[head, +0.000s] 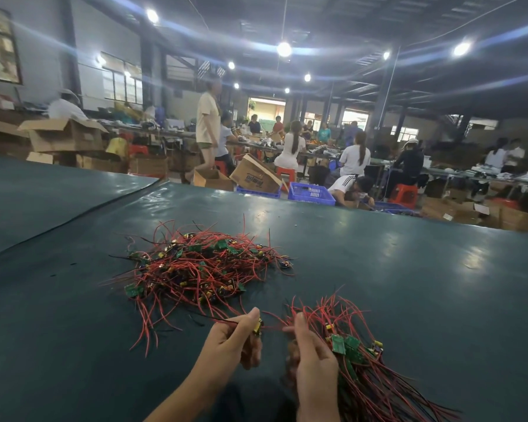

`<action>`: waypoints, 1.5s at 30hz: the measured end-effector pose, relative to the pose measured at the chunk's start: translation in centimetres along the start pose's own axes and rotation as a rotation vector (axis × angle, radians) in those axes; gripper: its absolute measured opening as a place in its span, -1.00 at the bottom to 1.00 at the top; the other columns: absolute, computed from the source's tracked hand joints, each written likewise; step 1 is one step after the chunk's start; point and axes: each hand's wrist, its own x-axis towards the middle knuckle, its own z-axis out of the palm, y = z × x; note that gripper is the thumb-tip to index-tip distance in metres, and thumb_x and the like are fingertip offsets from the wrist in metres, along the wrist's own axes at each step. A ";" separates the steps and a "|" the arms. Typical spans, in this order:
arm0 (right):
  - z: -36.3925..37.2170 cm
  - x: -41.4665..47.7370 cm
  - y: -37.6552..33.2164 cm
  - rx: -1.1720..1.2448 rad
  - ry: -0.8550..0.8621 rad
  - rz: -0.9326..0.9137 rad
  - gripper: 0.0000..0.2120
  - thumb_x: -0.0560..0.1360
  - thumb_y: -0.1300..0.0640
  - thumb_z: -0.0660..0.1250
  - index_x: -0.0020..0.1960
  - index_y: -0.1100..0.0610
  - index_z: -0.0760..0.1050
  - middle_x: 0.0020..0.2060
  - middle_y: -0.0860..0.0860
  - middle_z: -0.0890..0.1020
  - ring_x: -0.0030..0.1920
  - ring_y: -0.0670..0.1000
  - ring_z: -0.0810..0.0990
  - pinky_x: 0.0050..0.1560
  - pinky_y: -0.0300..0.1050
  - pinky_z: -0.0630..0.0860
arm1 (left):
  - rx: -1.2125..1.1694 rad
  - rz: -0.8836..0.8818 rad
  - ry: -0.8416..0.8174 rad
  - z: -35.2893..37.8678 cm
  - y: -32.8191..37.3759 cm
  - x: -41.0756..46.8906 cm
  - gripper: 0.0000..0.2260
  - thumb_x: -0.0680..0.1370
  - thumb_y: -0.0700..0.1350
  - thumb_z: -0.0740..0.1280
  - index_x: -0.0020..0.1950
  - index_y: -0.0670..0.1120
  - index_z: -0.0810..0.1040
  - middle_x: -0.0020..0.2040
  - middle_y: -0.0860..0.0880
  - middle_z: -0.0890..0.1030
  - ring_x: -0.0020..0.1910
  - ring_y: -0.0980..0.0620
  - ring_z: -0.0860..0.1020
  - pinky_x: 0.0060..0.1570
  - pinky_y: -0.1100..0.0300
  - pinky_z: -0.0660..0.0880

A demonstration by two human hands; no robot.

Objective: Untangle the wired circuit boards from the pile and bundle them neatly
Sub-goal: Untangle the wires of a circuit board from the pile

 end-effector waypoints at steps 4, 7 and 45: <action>1.4 -1.7 0.3 -0.190 -0.241 -0.121 -0.42 0.36 -0.25 0.31 -0.41 0.29 0.55 -0.46 0.18 0.61 -0.38 0.10 0.59 -0.20 -0.04 0.55 | 0.022 0.014 -0.110 0.3 -0.3 -0.1 -0.54 0.46 0.14 0.23 -0.53 -0.12 0.50 -0.57 -0.06 0.45 -0.58 0.06 0.42 -0.47 0.26 0.39; 1.6 -2.1 0.1 -0.254 -0.195 -0.113 -0.49 0.49 -0.17 0.26 -0.45 0.16 0.62 -0.46 0.08 0.66 -0.40 -0.03 0.65 -0.29 -0.27 0.53 | 0.062 0.015 -0.113 0.1 -0.4 0.0 -0.51 0.45 0.18 0.23 -0.49 -0.18 0.49 -0.54 -0.08 0.44 -0.54 0.02 0.42 -0.42 0.25 0.38; -1.0 0.4 -1.8 0.493 0.101 0.266 -0.56 0.58 -0.20 0.15 -0.14 0.17 0.51 -0.59 -0.04 0.31 -0.68 -0.11 0.18 -0.64 -0.33 0.14 | 1.397 0.060 -0.144 -5.3 -4.4 1.8 -0.52 0.55 0.30 0.06 0.46 0.27 0.22 0.53 0.16 0.14 0.48 0.13 0.06 0.42 0.02 -0.04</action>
